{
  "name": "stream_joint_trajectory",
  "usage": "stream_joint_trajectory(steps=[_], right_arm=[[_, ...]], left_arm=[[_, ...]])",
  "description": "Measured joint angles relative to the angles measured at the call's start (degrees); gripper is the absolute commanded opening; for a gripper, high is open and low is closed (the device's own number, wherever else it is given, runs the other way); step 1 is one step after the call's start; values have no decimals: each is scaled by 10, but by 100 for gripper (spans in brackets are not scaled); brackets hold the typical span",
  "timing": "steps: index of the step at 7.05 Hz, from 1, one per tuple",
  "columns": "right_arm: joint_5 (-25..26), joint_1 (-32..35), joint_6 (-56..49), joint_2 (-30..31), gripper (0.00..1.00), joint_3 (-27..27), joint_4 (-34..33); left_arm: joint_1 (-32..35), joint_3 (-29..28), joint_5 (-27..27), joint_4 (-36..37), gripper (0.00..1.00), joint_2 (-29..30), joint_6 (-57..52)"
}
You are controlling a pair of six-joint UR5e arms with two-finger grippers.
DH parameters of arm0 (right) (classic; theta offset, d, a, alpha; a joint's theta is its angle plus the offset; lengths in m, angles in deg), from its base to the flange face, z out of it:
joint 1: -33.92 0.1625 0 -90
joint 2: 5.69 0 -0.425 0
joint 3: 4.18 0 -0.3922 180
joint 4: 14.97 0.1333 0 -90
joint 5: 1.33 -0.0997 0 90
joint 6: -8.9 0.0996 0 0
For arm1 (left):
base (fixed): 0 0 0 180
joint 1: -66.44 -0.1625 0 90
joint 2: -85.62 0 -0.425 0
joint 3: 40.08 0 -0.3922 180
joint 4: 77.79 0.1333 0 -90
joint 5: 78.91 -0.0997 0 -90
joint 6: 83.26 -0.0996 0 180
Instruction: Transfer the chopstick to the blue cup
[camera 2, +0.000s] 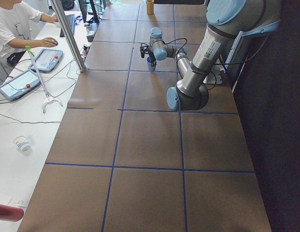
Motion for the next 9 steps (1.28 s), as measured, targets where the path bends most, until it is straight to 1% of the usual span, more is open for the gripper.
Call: stream_joint_trajectory(steps=[2, 3, 4, 5, 6, 7, 9], right_arm=[[0, 0, 0, 0, 100, 0, 0], [0, 0, 0, 0, 100, 0, 0], [0, 0, -1, 1, 100, 1, 0], [1, 0, -1, 1, 100, 2, 0], [1, 0, -1, 1, 100, 2, 0], [0, 0, -1, 1, 100, 2, 0], [-8, 0, 0, 2, 100, 4, 0]], left_arm=[[-1, 5, -11, 18, 0, 4, 0], [-1, 6, -23, 31, 3, 6, 0], [-1, 6, -30, 38, 16, 9, -1], [-2, 5, -33, 40, 46, 10, -1], [-4, 5, -34, 41, 67, 10, -1], [-5, 5, -34, 41, 77, 10, -1], [-4, 14, -33, 41, 79, 8, -1]])
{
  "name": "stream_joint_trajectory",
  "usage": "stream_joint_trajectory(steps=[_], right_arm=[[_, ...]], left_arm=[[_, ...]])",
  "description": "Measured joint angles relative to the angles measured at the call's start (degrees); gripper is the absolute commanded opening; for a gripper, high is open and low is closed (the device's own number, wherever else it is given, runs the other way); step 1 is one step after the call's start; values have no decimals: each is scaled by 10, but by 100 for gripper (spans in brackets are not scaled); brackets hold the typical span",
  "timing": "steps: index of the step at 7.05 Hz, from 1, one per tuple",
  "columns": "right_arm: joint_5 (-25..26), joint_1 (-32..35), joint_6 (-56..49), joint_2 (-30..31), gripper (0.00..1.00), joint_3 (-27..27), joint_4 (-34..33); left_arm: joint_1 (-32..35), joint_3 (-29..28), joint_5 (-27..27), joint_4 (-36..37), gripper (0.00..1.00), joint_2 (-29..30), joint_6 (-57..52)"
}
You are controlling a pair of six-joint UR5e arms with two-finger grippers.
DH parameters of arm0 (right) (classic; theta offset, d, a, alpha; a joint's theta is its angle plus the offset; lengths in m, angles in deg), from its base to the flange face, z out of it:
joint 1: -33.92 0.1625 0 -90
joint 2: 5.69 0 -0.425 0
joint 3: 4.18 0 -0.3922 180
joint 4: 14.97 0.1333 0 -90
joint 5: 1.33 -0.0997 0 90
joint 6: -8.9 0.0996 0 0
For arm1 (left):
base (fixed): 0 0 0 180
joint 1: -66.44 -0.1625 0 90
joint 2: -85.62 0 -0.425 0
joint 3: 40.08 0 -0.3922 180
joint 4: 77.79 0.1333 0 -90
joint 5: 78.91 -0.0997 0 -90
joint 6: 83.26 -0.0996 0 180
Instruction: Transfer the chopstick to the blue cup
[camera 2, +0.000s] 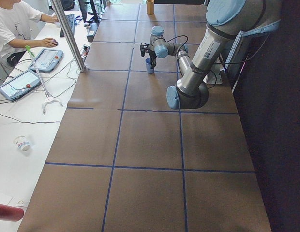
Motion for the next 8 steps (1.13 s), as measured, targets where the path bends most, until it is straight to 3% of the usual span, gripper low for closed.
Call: stream_joint_trajectory(steps=[3, 6, 8], right_arm=[[38, 35, 1, -8, 99, 24, 22], [60, 109, 11, -91, 99, 131, 50], [51, 128, 24, -105, 99, 176, 45]], left_arm=[[1, 28, 2, 1, 80, -16, 1], [2, 47, 2, 7, 81, -23, 2], [3, 70, 2, 8, 81, -45, 2]])
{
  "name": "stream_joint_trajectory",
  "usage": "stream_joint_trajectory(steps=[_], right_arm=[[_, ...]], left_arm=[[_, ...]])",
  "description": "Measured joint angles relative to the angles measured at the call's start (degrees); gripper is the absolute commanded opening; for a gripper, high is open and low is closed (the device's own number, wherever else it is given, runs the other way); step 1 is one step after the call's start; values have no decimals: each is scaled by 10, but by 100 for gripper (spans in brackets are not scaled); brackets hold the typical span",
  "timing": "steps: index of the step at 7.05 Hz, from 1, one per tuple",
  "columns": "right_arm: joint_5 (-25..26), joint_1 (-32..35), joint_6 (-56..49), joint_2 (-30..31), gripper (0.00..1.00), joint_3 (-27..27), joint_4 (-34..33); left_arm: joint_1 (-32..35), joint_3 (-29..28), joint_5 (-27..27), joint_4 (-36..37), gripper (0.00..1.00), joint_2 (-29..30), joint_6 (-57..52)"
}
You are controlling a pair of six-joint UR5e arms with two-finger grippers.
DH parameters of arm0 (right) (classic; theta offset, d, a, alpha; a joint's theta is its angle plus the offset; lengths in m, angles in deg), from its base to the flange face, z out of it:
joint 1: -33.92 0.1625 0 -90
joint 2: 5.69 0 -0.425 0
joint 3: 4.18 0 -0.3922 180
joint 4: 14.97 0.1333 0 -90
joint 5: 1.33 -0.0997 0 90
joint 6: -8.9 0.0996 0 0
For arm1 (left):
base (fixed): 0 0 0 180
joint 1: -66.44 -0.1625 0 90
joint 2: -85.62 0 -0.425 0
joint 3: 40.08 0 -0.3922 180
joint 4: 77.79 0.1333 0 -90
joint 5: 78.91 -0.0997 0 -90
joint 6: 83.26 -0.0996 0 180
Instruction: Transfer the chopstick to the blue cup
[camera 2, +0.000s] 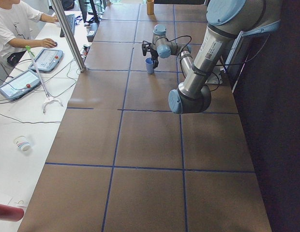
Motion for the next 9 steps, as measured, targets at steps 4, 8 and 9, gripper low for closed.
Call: stream_joint_trajectory(steps=[4, 8, 9], right_arm=[[-47, -4, 17, 5, 88, 78, 5], [-54, -22, 15, 18, 31, 84, 3], [-54, -24, 15, 21, 13, 84, 3]], left_arm=[[-1, 15, 0, 0, 81, -10, 0], [-1, 22, 0, 0, 83, -9, 1], [-1, 24, 0, 0, 83, -9, 1]])
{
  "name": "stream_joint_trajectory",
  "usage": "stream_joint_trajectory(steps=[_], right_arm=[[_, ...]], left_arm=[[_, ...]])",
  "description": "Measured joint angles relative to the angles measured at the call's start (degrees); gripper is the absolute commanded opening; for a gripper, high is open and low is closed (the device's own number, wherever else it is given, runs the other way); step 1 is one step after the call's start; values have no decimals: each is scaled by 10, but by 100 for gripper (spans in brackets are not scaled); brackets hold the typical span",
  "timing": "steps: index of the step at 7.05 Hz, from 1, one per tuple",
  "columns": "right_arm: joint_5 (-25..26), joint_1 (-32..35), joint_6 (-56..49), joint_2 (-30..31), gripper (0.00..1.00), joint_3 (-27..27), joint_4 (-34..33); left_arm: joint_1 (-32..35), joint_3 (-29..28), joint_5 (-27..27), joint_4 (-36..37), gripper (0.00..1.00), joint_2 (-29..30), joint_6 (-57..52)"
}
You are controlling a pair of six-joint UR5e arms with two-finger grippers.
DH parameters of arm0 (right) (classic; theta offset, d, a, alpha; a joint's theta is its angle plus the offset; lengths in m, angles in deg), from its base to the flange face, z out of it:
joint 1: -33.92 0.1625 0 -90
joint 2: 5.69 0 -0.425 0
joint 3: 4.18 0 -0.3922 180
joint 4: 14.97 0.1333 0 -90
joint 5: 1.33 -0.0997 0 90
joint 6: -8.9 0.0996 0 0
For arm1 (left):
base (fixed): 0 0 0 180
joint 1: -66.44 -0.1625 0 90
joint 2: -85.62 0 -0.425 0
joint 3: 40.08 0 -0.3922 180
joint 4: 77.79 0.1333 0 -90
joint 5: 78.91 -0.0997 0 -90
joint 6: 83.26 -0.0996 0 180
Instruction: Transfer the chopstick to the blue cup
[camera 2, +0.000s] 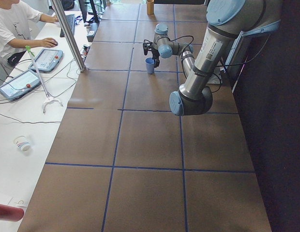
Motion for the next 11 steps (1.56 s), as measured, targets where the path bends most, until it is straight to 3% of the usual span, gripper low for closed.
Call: stream_joint_trajectory(steps=[1, 2, 6, 8, 11], right_arm=[[0, -1, -1, 4, 3, 0, 0], [0, -1, -1, 6, 0, -1, 0], [-14, 17, -1, 9, 0, -44, -14], [-17, 41, -1, 9, 0, -136, -112], [-11, 65, 1, 21, 0, -335, -325]], left_arm=[[0, 1, 0, 0, 83, 0, 0], [-1, 1, -1, 0, 83, 0, 0], [-2, 1, -1, 0, 84, 1, 1], [-2, 1, -2, 0, 84, 1, 1], [-2, 2, -2, -2, 84, -1, 1]])
